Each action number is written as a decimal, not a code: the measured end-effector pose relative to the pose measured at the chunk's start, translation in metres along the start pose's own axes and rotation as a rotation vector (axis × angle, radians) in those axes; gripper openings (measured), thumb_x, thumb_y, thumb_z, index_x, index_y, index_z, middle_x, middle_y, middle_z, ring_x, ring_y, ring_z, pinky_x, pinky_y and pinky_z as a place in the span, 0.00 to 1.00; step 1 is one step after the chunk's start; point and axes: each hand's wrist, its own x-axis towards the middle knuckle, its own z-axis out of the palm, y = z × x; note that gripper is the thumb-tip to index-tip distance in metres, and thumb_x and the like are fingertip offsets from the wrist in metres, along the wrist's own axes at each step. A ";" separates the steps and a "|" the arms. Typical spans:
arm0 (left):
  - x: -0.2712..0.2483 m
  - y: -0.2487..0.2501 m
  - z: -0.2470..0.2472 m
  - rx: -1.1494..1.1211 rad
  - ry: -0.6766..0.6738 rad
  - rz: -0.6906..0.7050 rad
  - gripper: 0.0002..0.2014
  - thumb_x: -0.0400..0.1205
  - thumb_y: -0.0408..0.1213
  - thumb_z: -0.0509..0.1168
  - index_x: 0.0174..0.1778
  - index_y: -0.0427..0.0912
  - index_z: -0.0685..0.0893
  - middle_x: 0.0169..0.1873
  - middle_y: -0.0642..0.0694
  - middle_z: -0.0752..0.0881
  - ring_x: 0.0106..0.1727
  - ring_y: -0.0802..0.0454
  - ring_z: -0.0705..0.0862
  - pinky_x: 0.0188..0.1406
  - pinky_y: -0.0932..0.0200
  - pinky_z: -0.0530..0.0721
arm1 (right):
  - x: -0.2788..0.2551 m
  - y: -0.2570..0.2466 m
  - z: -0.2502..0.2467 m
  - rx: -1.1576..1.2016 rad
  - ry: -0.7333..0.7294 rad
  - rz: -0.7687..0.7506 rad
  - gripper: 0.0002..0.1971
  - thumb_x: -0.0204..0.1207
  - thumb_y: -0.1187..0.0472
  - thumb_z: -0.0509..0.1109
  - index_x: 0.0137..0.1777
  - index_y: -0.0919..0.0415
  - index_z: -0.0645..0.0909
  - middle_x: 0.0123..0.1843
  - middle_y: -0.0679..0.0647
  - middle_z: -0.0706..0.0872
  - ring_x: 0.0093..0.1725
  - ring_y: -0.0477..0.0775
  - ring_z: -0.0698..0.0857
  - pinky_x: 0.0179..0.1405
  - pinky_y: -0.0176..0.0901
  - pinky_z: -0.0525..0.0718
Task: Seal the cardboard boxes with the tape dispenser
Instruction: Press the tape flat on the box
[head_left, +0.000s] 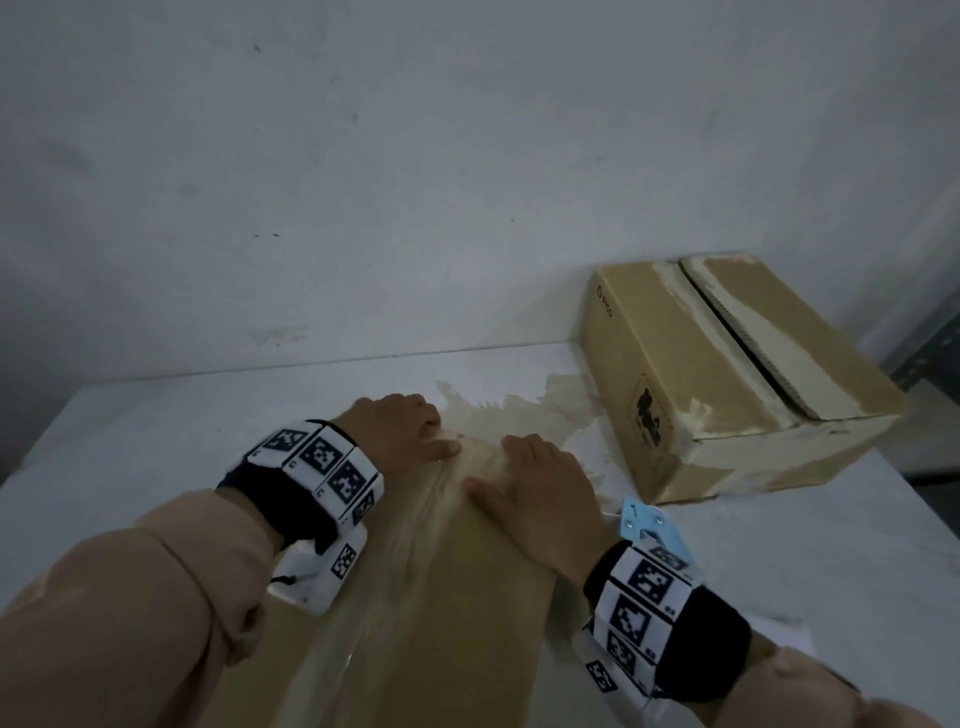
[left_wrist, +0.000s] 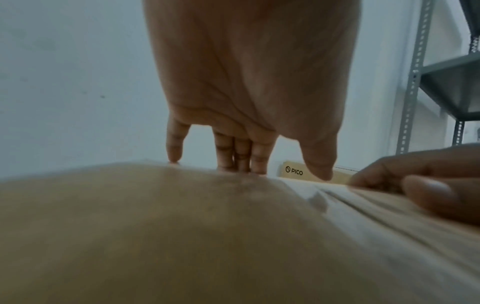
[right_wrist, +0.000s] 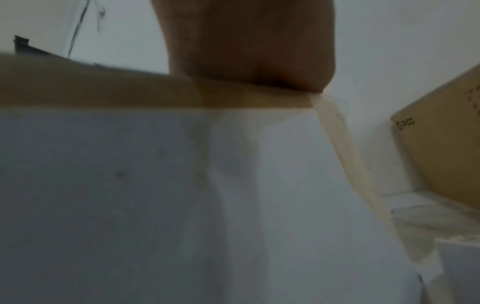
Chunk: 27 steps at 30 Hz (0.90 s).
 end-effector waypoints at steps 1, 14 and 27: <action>0.002 -0.003 -0.002 -0.003 -0.005 -0.003 0.26 0.82 0.60 0.49 0.63 0.45 0.78 0.62 0.47 0.79 0.61 0.49 0.78 0.66 0.48 0.73 | 0.000 0.000 0.000 -0.002 0.009 -0.002 0.36 0.75 0.30 0.48 0.72 0.59 0.64 0.67 0.55 0.74 0.65 0.55 0.72 0.66 0.46 0.66; 0.011 -0.064 -0.006 -0.192 0.028 -0.235 0.27 0.77 0.66 0.55 0.69 0.58 0.75 0.81 0.51 0.54 0.82 0.48 0.51 0.80 0.37 0.49 | -0.012 0.018 -0.009 -0.142 0.079 0.288 0.63 0.44 0.15 0.24 0.68 0.53 0.71 0.73 0.56 0.65 0.74 0.59 0.62 0.71 0.53 0.59; 0.021 -0.076 -0.009 -0.376 -0.005 -0.081 0.17 0.84 0.47 0.56 0.68 0.47 0.74 0.64 0.46 0.80 0.64 0.49 0.78 0.61 0.58 0.71 | 0.002 0.005 -0.020 0.121 -0.041 0.303 0.33 0.75 0.36 0.60 0.73 0.58 0.66 0.69 0.57 0.72 0.69 0.58 0.72 0.63 0.45 0.69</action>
